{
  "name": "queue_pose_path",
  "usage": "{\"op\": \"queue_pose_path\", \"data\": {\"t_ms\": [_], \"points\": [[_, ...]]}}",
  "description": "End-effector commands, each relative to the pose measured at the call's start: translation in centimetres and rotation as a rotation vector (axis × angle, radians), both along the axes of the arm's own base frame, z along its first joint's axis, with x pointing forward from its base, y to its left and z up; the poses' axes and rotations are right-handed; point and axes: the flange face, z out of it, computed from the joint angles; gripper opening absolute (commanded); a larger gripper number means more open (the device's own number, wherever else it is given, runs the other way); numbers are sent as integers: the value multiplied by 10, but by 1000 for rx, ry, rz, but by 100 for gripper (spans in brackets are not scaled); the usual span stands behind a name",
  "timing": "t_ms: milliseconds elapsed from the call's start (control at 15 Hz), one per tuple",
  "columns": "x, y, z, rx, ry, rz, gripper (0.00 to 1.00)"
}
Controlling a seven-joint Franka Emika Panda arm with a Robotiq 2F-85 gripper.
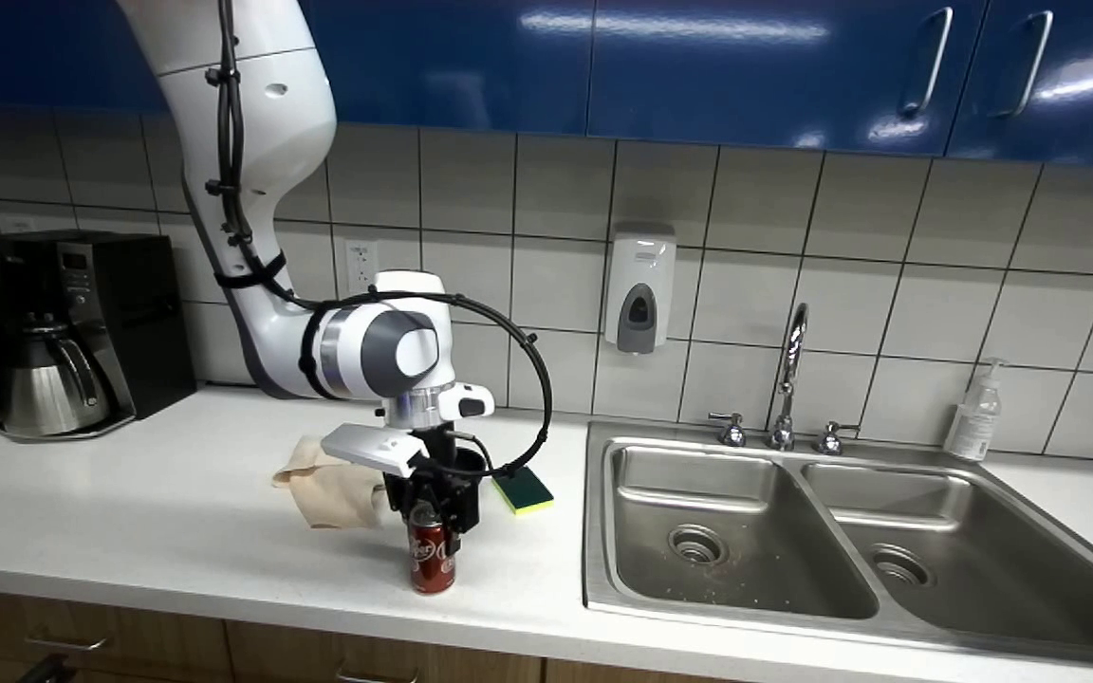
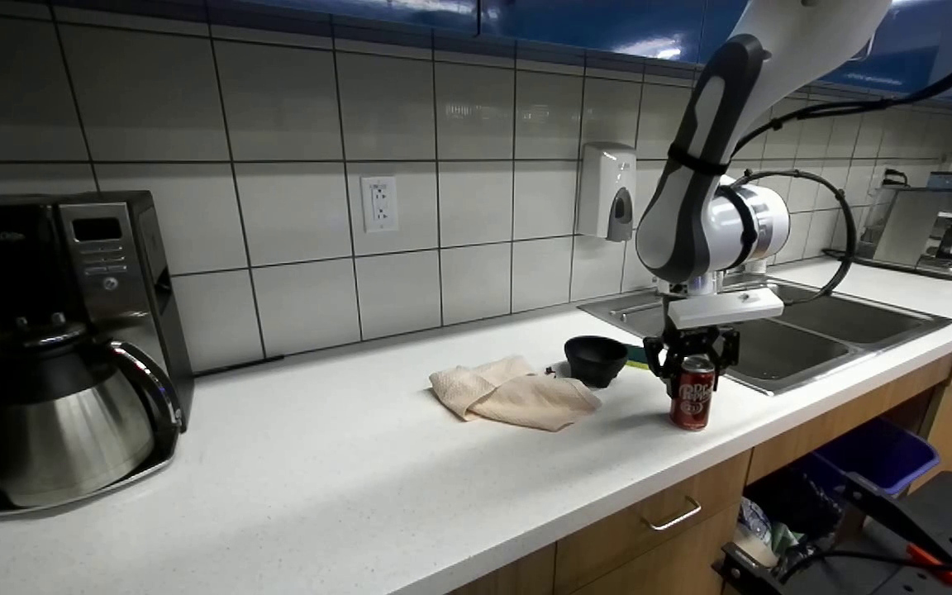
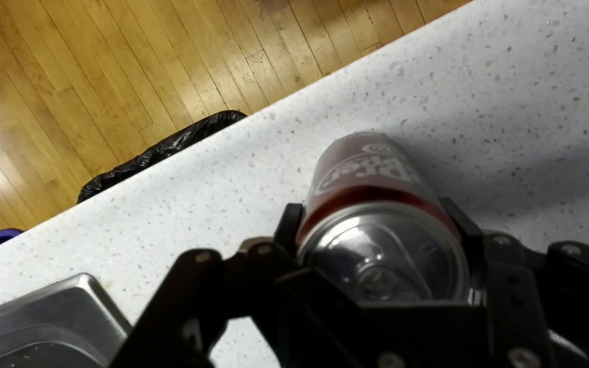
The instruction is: Put the red can in the black bowl
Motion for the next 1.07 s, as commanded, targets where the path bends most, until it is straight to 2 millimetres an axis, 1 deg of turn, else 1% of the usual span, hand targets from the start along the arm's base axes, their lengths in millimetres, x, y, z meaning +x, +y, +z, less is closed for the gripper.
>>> {"op": "queue_pose_path", "data": {"t_ms": [0,133,267,733,1000], "points": [[5,2,0,2,-13,1,41],[6,4,5,2,-18,8,41],[9,7,15,-1,-28,17,41],[22,19,55,-22,-102,45,41],[27,22,77,-35,-145,54,41]]}}
